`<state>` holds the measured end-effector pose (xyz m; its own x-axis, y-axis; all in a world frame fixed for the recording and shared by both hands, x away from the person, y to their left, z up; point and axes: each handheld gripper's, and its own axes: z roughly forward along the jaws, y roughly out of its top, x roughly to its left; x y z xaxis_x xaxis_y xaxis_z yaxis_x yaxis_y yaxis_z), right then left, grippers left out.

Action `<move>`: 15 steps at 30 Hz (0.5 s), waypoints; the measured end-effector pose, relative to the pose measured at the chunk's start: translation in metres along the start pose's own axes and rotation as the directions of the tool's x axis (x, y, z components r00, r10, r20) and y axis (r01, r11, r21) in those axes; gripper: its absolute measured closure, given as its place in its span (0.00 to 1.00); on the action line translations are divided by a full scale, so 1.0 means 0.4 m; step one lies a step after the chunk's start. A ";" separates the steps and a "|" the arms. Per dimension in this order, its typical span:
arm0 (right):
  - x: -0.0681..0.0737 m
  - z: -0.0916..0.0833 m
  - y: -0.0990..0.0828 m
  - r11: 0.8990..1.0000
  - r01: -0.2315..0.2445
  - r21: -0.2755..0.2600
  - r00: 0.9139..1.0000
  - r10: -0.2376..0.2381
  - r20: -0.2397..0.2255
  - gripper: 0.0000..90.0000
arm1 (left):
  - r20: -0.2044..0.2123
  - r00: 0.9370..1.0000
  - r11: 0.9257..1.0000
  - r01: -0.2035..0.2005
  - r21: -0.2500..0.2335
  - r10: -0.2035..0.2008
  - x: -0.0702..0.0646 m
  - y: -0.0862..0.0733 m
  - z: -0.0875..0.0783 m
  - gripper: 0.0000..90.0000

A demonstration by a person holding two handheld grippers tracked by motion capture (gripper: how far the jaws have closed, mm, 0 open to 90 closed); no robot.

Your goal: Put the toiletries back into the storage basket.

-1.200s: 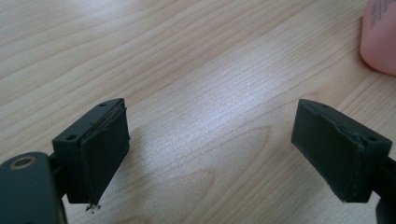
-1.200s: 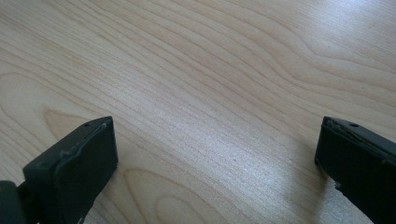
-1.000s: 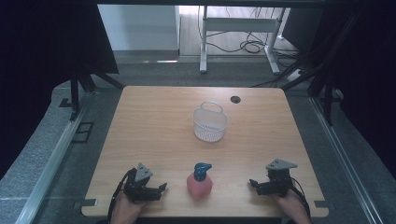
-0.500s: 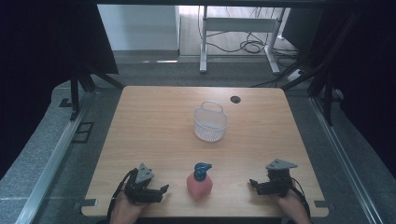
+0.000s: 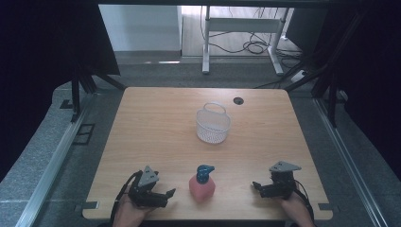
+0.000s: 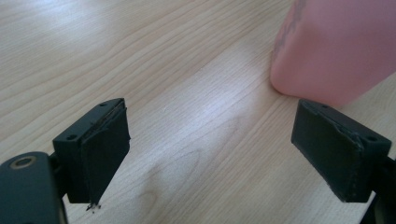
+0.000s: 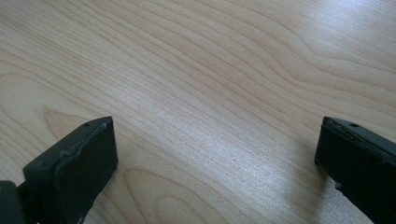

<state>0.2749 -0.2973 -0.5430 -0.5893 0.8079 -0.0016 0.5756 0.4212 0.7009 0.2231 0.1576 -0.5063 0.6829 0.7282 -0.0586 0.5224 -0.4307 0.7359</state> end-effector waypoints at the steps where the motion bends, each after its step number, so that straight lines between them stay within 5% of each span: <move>1: 0.000 0.000 0.000 1.000 0.002 -0.001 1.000 -0.002 0.000 0.00 | 0.004 1.000 1.000 -0.001 -0.001 0.001 -0.001 0.002 -0.001 0.13; 15: 0.000 0.000 0.000 1.000 0.000 0.000 1.000 0.000 0.000 0.00 | 0.061 0.998 1.000 -0.022 -0.012 0.023 -0.019 0.031 -0.018 0.13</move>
<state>0.2749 -0.2973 -0.5430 -0.5889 0.8082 -0.0016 0.5758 0.4210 0.7009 0.2209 0.1505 -0.4919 0.7246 0.6842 -0.0826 0.5009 -0.4404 0.7451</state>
